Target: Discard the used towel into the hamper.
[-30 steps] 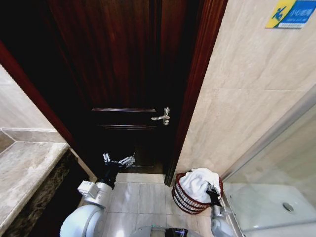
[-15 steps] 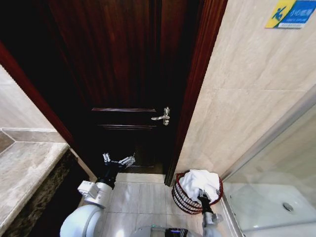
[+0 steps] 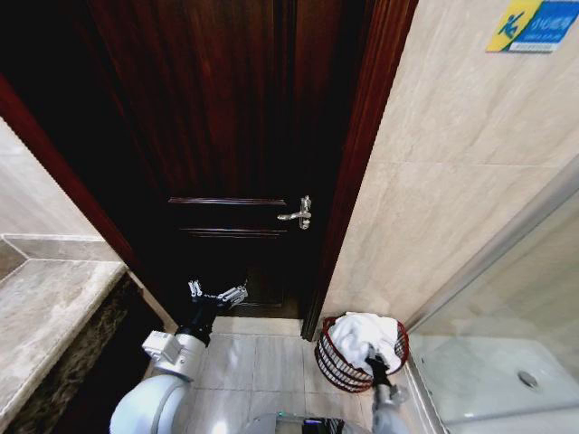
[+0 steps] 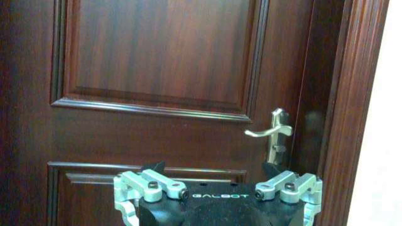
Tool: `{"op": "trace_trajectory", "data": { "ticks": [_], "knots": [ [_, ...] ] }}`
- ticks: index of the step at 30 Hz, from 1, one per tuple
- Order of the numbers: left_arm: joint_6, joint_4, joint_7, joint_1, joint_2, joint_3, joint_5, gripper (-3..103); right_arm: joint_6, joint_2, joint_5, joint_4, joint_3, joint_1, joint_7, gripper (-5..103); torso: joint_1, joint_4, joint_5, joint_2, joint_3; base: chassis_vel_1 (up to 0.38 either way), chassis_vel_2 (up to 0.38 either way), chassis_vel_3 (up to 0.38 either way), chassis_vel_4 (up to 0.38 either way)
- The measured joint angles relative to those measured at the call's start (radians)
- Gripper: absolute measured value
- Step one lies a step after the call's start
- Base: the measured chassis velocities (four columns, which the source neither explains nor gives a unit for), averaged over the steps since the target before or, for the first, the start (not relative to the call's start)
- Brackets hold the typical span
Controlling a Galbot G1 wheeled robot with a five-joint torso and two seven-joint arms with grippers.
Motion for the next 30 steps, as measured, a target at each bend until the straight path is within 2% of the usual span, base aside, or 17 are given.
{"op": "trace_trajectory", "data": {
  "ticks": [3,4,9,10,13,30],
  "knots": [
    [0.000,0.000,0.000,0.000,0.000,0.000,0.000,100,-0.085,-0.021,-0.014,-0.049,-0.001,0.052,-0.019,3,0.000,0.0000,0.0002,0.000,0.000,0.000,0.000,0.000,0.000],
    [0.000,0.000,0.000,0.000,0.000,0.000,0.000,100,-0.085,-0.021,-0.014,-0.049,-0.001,0.052,-0.019,3,0.000,0.0000,0.0002,0.000,0.000,0.000,0.000,0.000,0.000],
    [0.000,0.000,0.000,0.000,0.000,0.000,0.000,100,-0.243,-0.043,-0.058,-0.081,-0.005,0.111,-0.053,3,0.000,0.0001,0.0000,0.000,0.000,0.000,0.000,0.000,0.000],
    [0.000,0.000,0.000,0.000,0.000,0.000,0.000,100,-0.243,-0.043,-0.058,-0.081,-0.005,0.111,-0.053,3,0.000,0.0001,0.0000,0.000,0.000,0.000,0.000,0.000,0.000],
    [0.000,0.000,0.000,0.000,0.000,0.000,0.000,100,-0.321,-0.055,-0.114,-0.104,-0.005,0.138,-0.079,3,0.000,-0.0001,0.0000,0.000,0.000,0.000,0.000,0.000,0.000],
    [0.000,0.000,0.000,0.000,0.000,0.000,0.000,100,-0.402,-0.068,-0.328,-0.378,-0.025,0.324,-0.168,3,0.000,0.0001,-0.0002,0.000,0.000,0.000,0.000,0.000,0.000]
  ]
}}
